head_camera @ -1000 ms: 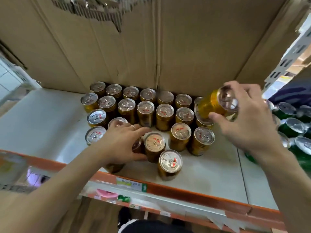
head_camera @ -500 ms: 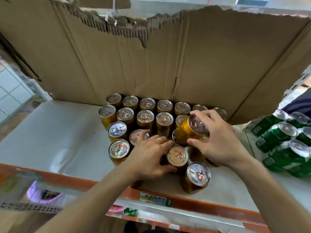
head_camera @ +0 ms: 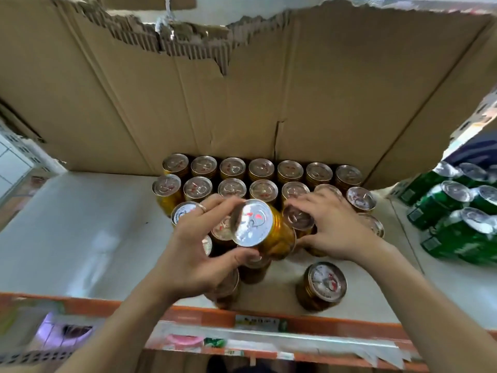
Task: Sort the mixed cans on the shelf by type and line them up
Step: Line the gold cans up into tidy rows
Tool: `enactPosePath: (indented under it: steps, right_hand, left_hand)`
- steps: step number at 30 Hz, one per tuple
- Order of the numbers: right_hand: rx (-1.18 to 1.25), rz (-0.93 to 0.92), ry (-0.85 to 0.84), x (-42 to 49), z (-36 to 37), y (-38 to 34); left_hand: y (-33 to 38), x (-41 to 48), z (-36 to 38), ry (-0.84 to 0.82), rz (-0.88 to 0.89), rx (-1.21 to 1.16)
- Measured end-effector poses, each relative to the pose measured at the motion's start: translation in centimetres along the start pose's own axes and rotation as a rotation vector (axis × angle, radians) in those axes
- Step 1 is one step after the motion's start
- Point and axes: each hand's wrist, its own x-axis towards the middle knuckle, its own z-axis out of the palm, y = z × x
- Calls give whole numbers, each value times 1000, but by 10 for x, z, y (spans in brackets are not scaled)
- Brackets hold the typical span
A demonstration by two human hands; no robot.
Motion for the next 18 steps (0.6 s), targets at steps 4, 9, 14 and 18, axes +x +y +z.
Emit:
enactPosePath:
  steps: [4,9,14,18]
  right_hand:
    - [-44,20,-39,-3,10,-9]
    - [88,-34,146,3,-7,-46]
    - [72,-150,97,38,-8,-102]
    - [-26,-111,-62,62,3,-127]
  left_hand:
    - [-16,-1,-31,113,-92,-9]
    - [-23,-9,-65,219,-161,-29]
    - [-41,-27,-97,324,-210,71]
    - [-71,-50,-111,357,-254,123]
